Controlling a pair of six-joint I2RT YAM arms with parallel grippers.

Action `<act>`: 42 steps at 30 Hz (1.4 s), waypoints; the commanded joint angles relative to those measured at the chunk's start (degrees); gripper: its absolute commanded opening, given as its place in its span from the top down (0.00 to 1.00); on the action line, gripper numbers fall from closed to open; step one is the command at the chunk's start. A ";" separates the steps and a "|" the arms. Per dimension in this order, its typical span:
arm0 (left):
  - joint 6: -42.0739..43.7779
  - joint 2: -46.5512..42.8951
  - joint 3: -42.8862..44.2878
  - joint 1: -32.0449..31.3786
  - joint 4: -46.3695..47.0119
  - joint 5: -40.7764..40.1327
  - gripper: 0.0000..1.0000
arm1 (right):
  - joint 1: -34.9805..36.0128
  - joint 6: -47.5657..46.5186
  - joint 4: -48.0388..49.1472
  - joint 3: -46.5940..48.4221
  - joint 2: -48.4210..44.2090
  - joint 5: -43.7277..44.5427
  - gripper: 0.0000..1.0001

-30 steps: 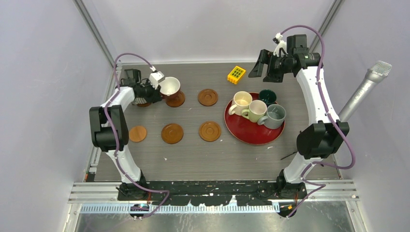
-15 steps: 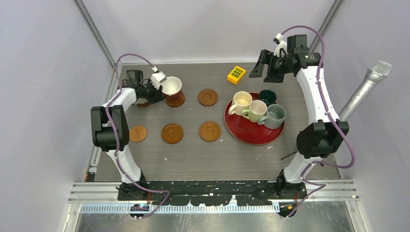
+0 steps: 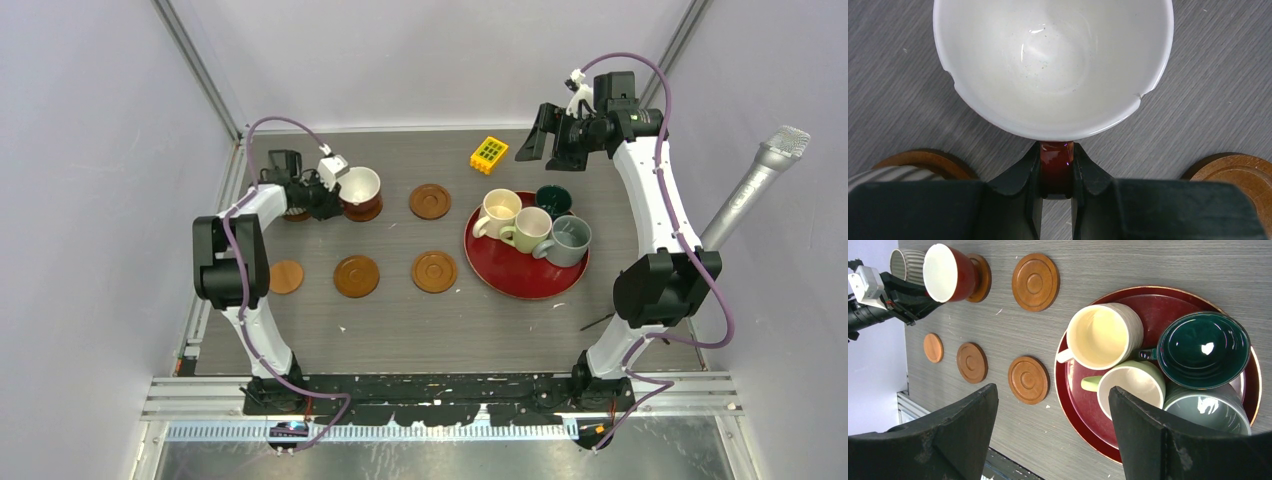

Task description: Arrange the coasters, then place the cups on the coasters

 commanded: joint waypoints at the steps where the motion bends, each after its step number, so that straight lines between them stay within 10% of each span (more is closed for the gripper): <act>1: 0.67 -1.96 -0.48 -0.26 5.83 2.99 1.00 | 0.02 -0.49 0.35 1.80 -0.59 0.32 0.14; 18: 2.19 -2.91 -3.41 -0.57 2.81 0.33 0.60 | 0.06 -0.42 0.79 1.55 -0.49 -0.07 0.15; 42: 2.99 -10.64 -6.75 0.27 -0.53 -2.21 0.49 | 0.09 -2.96 0.54 -0.75 -2.27 -0.84 0.14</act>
